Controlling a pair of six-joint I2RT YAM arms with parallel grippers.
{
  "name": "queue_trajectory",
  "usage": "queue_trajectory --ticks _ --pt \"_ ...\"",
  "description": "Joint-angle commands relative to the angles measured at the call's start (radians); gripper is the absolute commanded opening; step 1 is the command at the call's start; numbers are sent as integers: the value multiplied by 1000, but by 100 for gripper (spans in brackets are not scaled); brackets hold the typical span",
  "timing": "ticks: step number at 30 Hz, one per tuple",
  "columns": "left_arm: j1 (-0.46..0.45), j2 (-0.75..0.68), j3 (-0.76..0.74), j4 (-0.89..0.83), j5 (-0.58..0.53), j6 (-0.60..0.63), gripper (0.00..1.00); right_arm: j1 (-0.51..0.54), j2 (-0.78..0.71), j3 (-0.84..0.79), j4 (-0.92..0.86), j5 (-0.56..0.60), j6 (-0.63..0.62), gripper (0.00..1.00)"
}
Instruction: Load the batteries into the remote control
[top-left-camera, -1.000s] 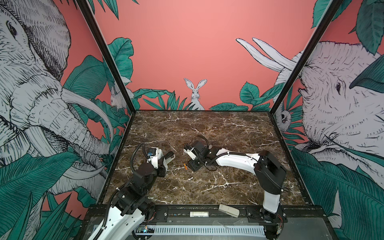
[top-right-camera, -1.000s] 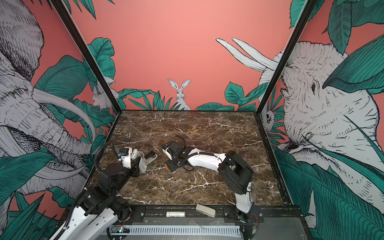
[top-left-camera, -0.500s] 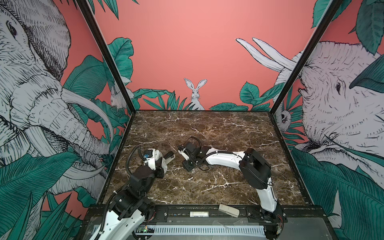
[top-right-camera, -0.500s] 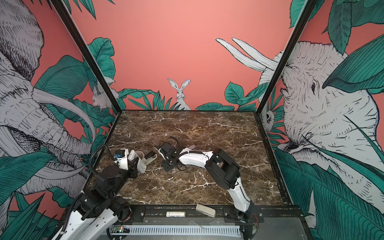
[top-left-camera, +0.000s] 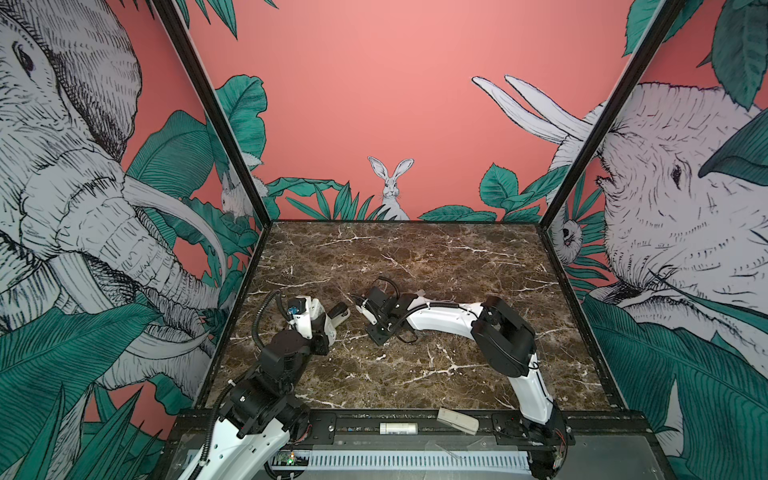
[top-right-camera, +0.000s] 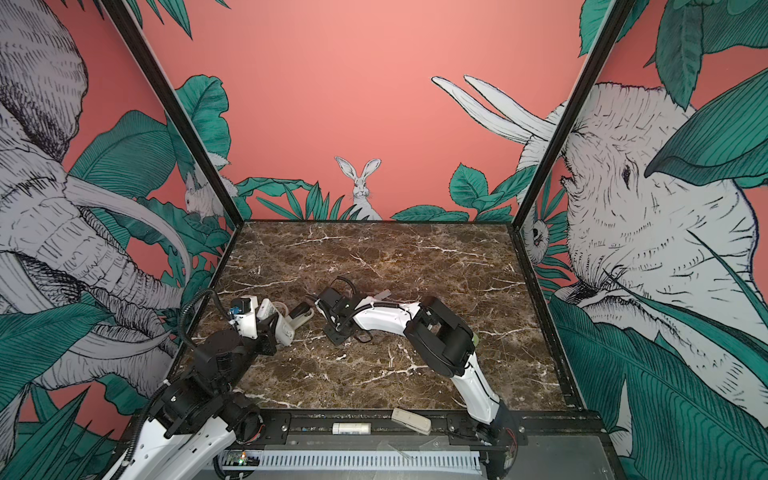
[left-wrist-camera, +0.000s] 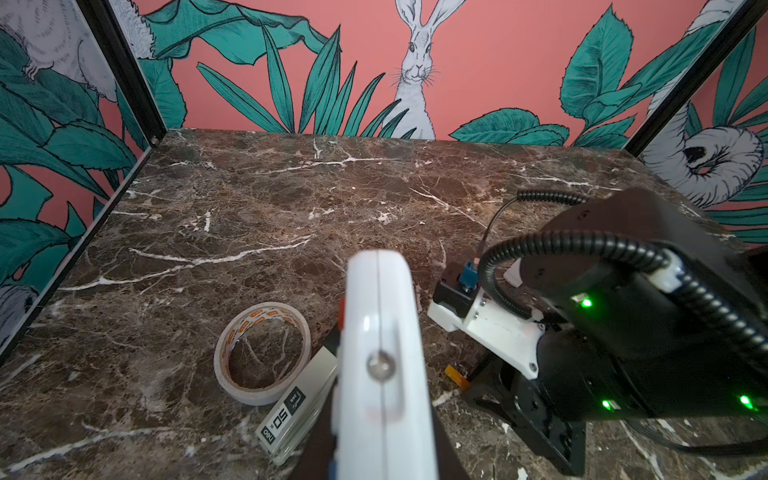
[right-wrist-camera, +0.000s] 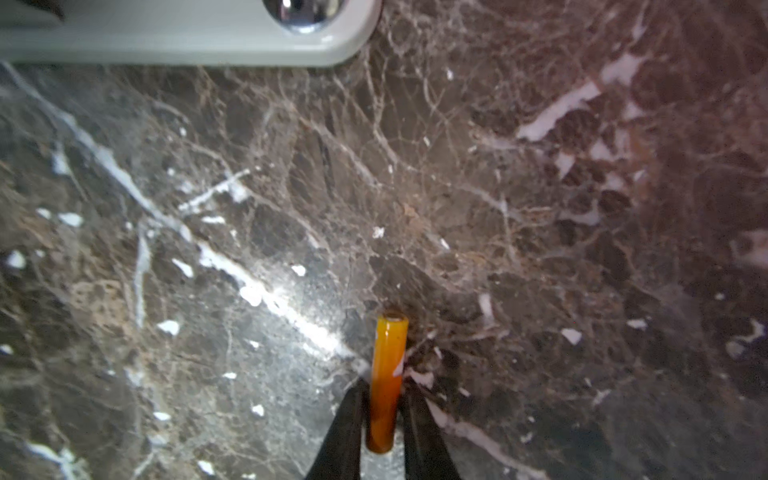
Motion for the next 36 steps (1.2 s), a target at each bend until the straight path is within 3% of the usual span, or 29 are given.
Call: queue_trajectory --ticks 1,12,18,24,32,36 --pt "-4 10 -15 48 3 -15 0 1 -54 -75 -42 51 -31 16" --pt "-4 26 -28 82 23 -18 0 -80 -303 -432 -57 60 -126 13" --pt "-3 49 -30 108 32 -19 0 -117 -345 -463 -92 61 -167 17" --pt "-4 56 -22 101 27 1 0 -154 -363 -446 -116 68 -179 31" --pt "-4 75 -27 120 52 1 0 -249 -503 -499 -145 41 -203 48" --pt "-4 73 -33 118 60 -3 0 -294 -576 -530 -137 17 -217 51"
